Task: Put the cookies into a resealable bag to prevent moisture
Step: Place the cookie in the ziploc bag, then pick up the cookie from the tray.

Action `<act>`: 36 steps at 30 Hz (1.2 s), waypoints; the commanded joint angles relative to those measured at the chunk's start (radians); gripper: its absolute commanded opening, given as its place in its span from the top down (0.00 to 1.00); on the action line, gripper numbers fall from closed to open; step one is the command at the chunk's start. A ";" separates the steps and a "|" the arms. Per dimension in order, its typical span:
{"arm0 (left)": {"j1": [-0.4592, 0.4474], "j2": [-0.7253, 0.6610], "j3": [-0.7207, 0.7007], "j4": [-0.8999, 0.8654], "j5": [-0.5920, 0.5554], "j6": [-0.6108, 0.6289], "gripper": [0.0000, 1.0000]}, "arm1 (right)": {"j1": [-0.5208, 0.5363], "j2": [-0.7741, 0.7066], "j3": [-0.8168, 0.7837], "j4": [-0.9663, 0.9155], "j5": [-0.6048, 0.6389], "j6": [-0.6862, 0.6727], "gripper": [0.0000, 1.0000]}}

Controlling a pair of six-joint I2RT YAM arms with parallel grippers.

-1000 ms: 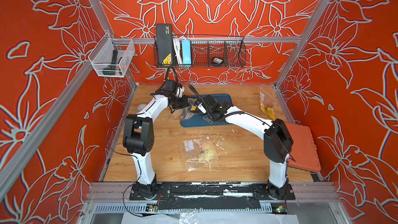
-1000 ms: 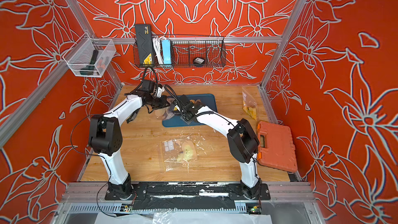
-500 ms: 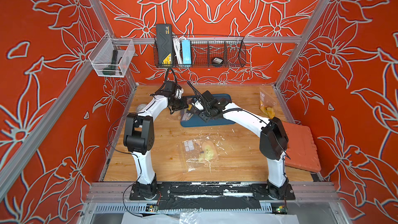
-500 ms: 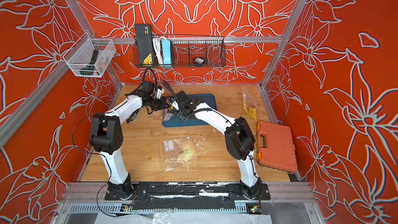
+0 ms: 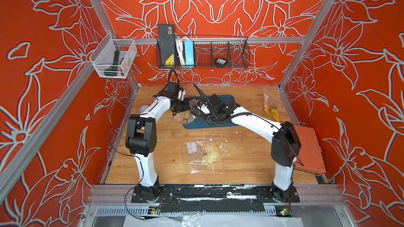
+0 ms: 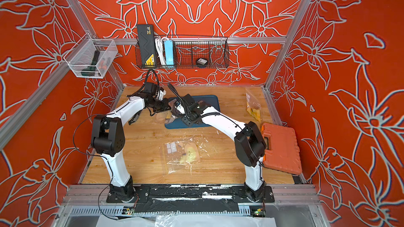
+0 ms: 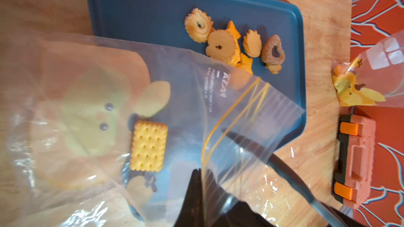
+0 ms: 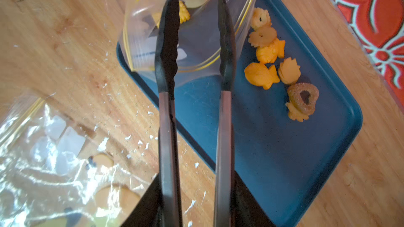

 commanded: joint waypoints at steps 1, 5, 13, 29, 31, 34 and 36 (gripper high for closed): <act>0.012 0.018 0.038 -0.033 -0.074 -0.012 1.00 | 0.006 -0.139 -0.065 0.079 -0.005 0.051 0.54; 0.012 0.028 0.071 -0.063 -0.134 -0.018 1.00 | 0.001 -0.238 -0.168 0.119 0.052 0.111 0.54; 0.016 -0.013 0.024 -0.020 -0.194 -0.018 1.00 | -0.111 -0.221 -0.256 0.118 0.041 0.232 0.55; 0.016 -0.048 -0.079 0.047 -0.107 -0.031 1.00 | -0.145 0.027 -0.118 0.055 0.012 0.345 0.44; 0.017 -0.044 -0.079 0.045 -0.104 -0.030 1.00 | -0.145 0.056 -0.090 0.030 0.032 0.351 0.42; 0.016 -0.042 -0.079 0.045 -0.103 -0.028 1.00 | -0.144 0.105 -0.040 -0.004 0.050 0.357 0.41; 0.016 -0.041 -0.079 0.045 -0.102 -0.028 1.00 | -0.145 0.130 -0.014 -0.011 0.033 0.356 0.42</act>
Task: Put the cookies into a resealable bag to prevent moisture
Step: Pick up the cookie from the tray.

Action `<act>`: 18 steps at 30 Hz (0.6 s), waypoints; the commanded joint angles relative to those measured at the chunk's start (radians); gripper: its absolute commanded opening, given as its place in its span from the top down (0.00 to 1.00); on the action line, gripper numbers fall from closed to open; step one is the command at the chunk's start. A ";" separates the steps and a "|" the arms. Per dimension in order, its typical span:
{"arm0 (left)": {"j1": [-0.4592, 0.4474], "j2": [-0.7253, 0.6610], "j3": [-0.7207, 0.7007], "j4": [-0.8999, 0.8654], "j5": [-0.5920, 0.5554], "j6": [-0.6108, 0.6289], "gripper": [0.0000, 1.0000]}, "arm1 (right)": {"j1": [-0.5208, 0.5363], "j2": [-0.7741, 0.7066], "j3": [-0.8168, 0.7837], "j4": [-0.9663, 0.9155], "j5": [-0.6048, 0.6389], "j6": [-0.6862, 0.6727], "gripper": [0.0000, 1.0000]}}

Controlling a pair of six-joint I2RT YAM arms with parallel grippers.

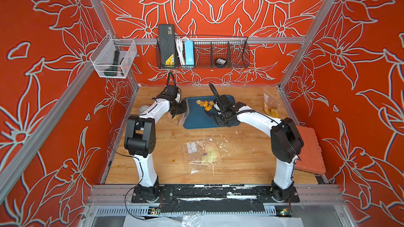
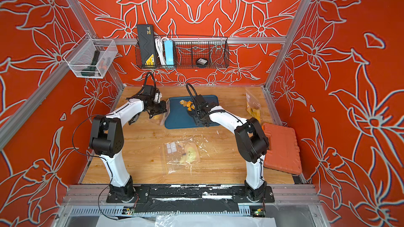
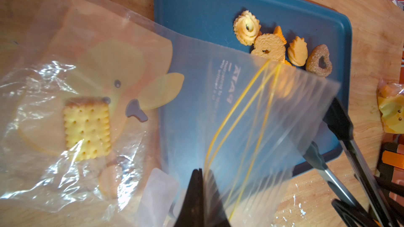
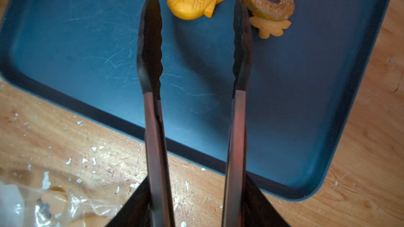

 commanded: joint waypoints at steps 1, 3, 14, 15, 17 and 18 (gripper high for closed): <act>0.005 -0.020 0.005 0.005 0.014 0.007 1.00 | 0.002 0.042 0.059 -0.034 0.009 0.024 0.42; 0.005 -0.018 0.007 0.003 0.016 0.008 1.00 | 0.002 0.060 0.076 -0.036 0.008 0.028 0.41; 0.005 -0.010 0.012 -0.003 0.029 0.017 1.00 | 0.002 0.123 0.143 -0.048 0.026 0.041 0.52; 0.005 -0.010 0.011 -0.003 0.032 0.018 1.00 | 0.003 0.115 0.135 -0.047 0.030 0.041 0.54; 0.005 -0.011 0.011 -0.004 0.033 0.021 1.00 | 0.003 0.086 0.104 -0.037 0.043 0.042 0.56; 0.005 -0.009 0.013 -0.006 0.037 0.022 1.00 | 0.004 0.065 0.081 -0.028 0.051 0.042 0.58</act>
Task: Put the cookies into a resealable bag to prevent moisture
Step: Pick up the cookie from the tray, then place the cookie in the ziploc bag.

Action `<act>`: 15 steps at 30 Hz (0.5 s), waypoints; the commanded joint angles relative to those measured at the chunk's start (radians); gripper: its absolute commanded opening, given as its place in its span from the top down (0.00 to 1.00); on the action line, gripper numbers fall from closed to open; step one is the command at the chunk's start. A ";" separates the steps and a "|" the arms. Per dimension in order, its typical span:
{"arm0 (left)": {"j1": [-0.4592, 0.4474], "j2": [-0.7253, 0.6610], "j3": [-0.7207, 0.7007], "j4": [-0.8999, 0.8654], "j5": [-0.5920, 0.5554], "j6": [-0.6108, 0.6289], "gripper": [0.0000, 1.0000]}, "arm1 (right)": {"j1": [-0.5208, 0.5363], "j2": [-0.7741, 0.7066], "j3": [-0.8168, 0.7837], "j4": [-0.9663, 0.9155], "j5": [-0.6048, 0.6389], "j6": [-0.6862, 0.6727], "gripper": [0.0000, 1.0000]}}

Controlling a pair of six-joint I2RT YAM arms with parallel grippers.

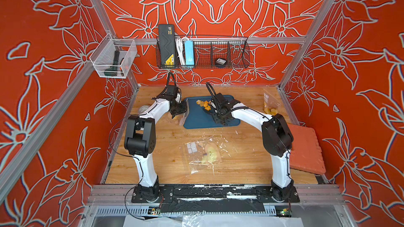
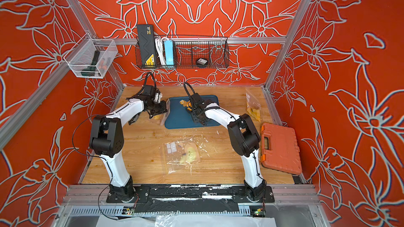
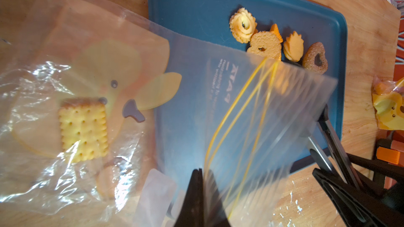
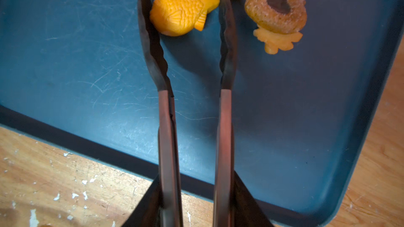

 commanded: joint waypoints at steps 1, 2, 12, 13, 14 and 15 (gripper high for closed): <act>0.005 -0.009 0.013 -0.005 0.021 0.022 1.00 | 0.004 -0.062 -0.051 0.011 0.041 0.012 0.59; 0.005 -0.007 0.012 -0.004 0.027 0.022 1.00 | 0.004 -0.090 -0.076 0.021 0.050 0.009 0.59; 0.003 0.010 0.016 -0.008 0.091 0.034 1.00 | 0.036 -0.318 -0.246 0.116 0.069 -0.081 0.66; 0.003 0.013 0.018 -0.009 0.097 0.035 1.00 | 0.049 -0.325 -0.242 0.122 0.063 -0.102 0.66; 0.003 0.014 0.018 -0.009 0.103 0.035 1.00 | 0.067 -0.332 -0.235 0.130 0.066 -0.126 0.67; 0.003 0.015 0.020 -0.009 0.107 0.038 1.00 | 0.086 -0.335 -0.226 0.134 0.076 -0.143 0.68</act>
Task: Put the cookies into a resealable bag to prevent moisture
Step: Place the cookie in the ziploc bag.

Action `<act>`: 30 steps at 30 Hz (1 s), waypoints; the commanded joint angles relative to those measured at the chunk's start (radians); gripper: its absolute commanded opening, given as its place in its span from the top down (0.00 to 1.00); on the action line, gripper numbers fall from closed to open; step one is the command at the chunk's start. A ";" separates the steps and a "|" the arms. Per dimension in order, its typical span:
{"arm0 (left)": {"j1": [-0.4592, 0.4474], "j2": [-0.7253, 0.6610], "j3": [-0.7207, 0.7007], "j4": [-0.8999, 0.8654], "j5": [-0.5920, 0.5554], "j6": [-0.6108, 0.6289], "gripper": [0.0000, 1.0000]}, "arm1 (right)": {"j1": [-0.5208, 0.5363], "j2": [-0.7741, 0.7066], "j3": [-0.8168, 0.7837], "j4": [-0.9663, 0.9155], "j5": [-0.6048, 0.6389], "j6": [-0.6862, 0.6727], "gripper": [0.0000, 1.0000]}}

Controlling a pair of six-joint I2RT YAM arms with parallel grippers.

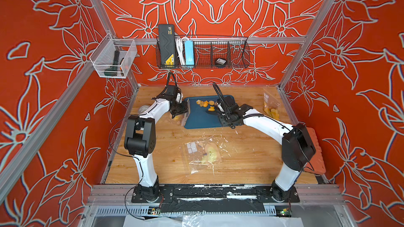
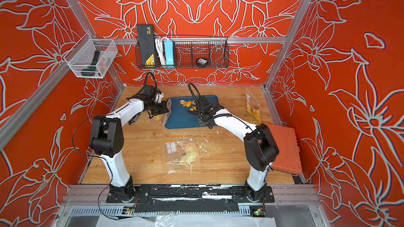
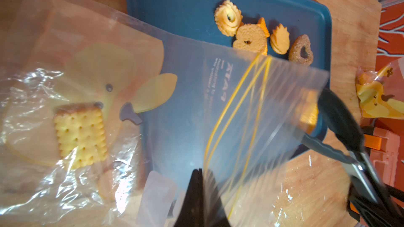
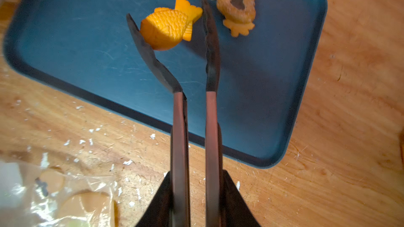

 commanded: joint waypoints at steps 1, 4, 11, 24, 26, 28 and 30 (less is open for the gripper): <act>0.003 0.014 0.020 -0.009 0.038 0.021 1.00 | 0.059 -0.030 0.026 0.068 0.015 -0.087 0.68; 0.002 0.019 0.019 -0.009 0.047 0.023 1.00 | 0.097 -0.021 0.071 0.075 0.013 -0.132 0.68; 0.002 0.027 0.023 -0.009 0.065 0.026 1.00 | 0.156 0.027 0.161 0.057 0.035 -0.200 0.68; 0.000 0.026 0.024 -0.009 0.073 0.025 1.00 | 0.179 0.134 0.225 0.000 0.183 -0.270 0.69; 0.000 0.026 0.025 -0.011 0.072 0.026 1.00 | 0.184 0.138 0.224 -0.005 0.216 -0.274 0.70; 0.000 0.025 0.025 -0.010 0.072 0.026 1.00 | 0.188 0.144 0.222 -0.010 0.236 -0.279 0.70; 0.000 0.024 0.024 -0.010 0.073 0.026 1.00 | 0.191 0.152 0.226 -0.017 0.247 -0.282 0.70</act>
